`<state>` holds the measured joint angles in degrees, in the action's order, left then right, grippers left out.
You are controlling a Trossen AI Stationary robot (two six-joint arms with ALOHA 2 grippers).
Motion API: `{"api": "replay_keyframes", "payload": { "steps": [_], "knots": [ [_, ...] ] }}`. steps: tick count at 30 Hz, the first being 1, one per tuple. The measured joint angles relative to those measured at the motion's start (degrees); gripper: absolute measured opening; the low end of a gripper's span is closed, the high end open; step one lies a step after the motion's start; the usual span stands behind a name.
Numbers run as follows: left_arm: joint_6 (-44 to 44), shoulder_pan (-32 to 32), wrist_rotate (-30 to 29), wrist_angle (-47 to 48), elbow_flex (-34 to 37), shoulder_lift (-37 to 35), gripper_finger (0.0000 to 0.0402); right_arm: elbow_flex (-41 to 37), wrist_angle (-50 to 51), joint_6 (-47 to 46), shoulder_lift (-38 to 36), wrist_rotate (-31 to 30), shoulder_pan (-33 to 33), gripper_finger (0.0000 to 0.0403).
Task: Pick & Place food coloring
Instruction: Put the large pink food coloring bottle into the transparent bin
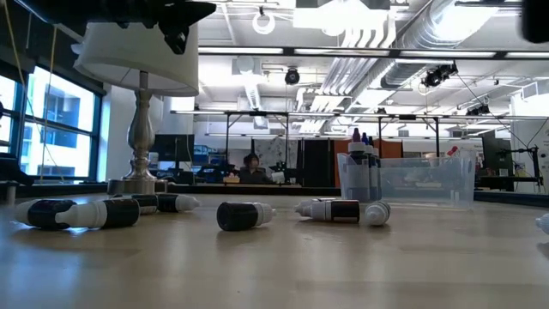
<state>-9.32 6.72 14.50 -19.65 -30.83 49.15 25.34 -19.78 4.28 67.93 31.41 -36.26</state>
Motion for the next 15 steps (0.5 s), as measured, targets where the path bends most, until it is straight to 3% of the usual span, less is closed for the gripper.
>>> {"api": "replay_keyframes", "payload": {
  "steps": [9,15],
  "knots": [
    [0.0,0.0,0.0,-0.8,0.0,0.0,0.0131,0.0,3.2,4.7,0.3,-9.4,-3.6,0.0128],
    [0.0,0.0,0.0,-1.0,0.0,0.0,0.0131,0.0,3.6,4.7,0.3,-10.0,-3.6,0.0128]
  ]
}}
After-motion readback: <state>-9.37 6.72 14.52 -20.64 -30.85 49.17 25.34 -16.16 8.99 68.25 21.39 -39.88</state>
